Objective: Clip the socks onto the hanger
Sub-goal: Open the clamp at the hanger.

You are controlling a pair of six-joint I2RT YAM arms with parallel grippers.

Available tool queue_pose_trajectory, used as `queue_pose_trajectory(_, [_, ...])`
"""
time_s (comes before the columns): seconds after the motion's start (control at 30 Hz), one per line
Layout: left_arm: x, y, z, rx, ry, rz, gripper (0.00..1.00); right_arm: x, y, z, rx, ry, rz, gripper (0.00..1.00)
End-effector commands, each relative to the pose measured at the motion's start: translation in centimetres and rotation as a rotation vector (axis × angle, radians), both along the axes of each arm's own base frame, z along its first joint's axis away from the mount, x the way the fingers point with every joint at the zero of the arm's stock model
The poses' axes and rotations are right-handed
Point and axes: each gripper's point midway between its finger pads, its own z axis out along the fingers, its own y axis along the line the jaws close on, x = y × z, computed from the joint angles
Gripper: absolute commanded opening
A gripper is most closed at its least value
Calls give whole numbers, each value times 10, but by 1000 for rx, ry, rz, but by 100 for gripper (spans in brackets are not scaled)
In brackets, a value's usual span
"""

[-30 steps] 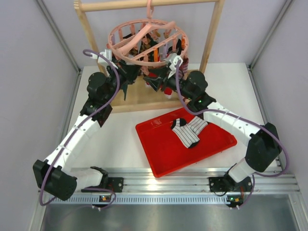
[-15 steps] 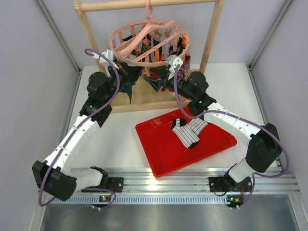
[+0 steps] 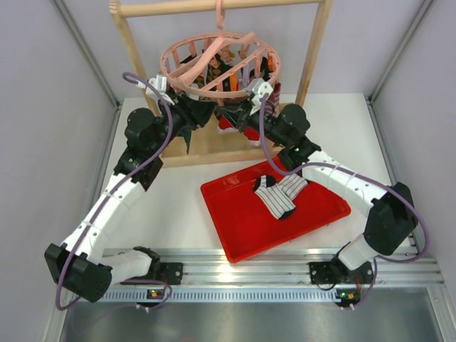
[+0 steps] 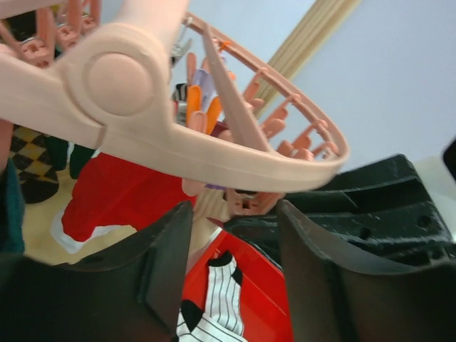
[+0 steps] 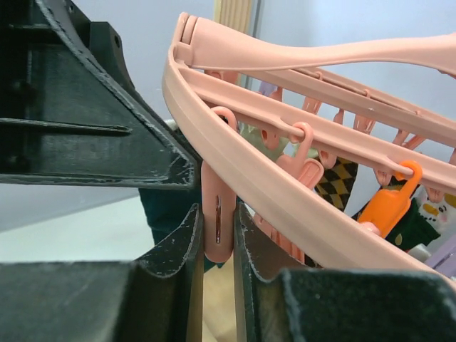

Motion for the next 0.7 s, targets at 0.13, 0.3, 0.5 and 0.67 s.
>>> queue_pose_trajectory(0.13, [-43, 0, 31, -30, -107, -91, 60, -10, -3, 42, 87, -46, 16, 0])
queue_pose_trajectory(0.3, [-40, -4, 32, -43, -101, -108, 60, -16, -2, 47, 93, -59, 42, 0])
queue_pose_trajectory(0.5, [-21, 1, 34, -41, -90, -35, 62, -25, -2, 52, 118, -32, 78, 0])
queue_pose_trajectory(0.67, [-16, 0, 40, -50, -97, -24, 62, -30, 2, 49, 106, -9, 93, 0])
